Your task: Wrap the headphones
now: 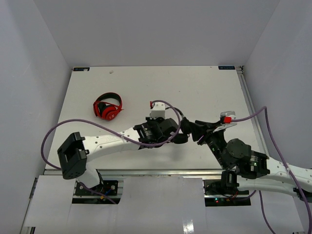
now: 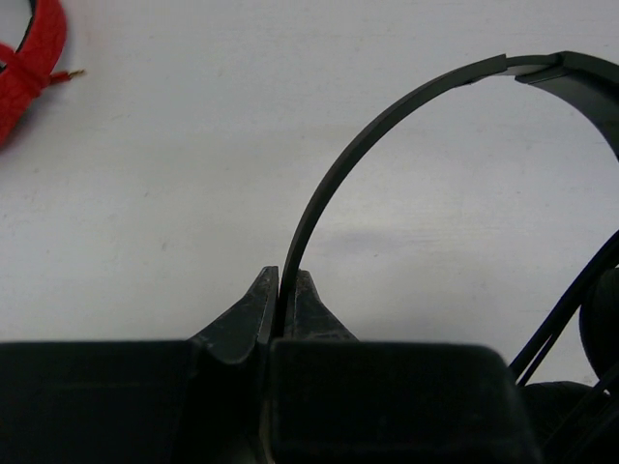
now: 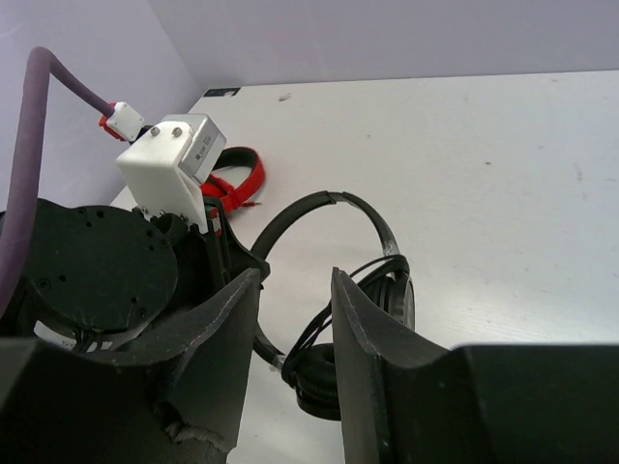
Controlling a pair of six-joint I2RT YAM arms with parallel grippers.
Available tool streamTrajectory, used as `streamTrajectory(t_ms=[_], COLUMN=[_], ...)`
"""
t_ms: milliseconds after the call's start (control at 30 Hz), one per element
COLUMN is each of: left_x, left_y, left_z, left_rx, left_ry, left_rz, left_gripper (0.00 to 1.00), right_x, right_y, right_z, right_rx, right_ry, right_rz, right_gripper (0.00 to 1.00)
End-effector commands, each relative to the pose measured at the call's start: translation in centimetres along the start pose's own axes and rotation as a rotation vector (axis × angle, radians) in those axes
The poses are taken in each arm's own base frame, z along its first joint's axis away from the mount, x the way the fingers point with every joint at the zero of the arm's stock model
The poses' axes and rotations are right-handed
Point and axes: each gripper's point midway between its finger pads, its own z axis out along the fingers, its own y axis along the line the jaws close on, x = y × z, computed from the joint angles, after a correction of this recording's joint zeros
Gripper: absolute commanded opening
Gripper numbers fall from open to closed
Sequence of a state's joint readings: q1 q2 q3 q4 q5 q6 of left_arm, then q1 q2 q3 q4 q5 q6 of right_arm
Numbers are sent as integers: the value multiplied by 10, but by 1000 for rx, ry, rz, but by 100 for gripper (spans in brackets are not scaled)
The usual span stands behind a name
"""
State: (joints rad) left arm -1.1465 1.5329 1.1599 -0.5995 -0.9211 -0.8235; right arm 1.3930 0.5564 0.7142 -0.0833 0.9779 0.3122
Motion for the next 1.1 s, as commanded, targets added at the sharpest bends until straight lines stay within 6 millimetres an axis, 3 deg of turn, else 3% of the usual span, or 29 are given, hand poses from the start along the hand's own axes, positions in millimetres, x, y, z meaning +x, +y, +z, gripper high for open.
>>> streamTrajectory(t_ms=[0,167,267,467,600,867,1067], left_x=[-47,-38,-42,-32,-29,-13,-3], left_y=[-55,-98,-127,-162,-171,-166,-161], left_z=[11,43,56,89,107,143,155], left_rx=[117,186,250,303,301,280,261], left_ry=[-111,-82,-78,-40,-34,19,38], left_rz=[3,81,91,100,108,78,84], left_gripper=[0,0,0,0,0,0,0], right_x=[-2,1,1,3,2,5,8], right_y=[-41,-66,-73,-84,-87,-87,-84], right_z=[-9,-20,-24,-28,-30,-29,-27], right_rx=[163,209,212,252,246,249,249], right_ry=[-65,-107,-125,-140,-148,-143,-131], right_rz=[49,99,132,142,161,148,129], right_gripper=[42,41,41,42,42,42,42])
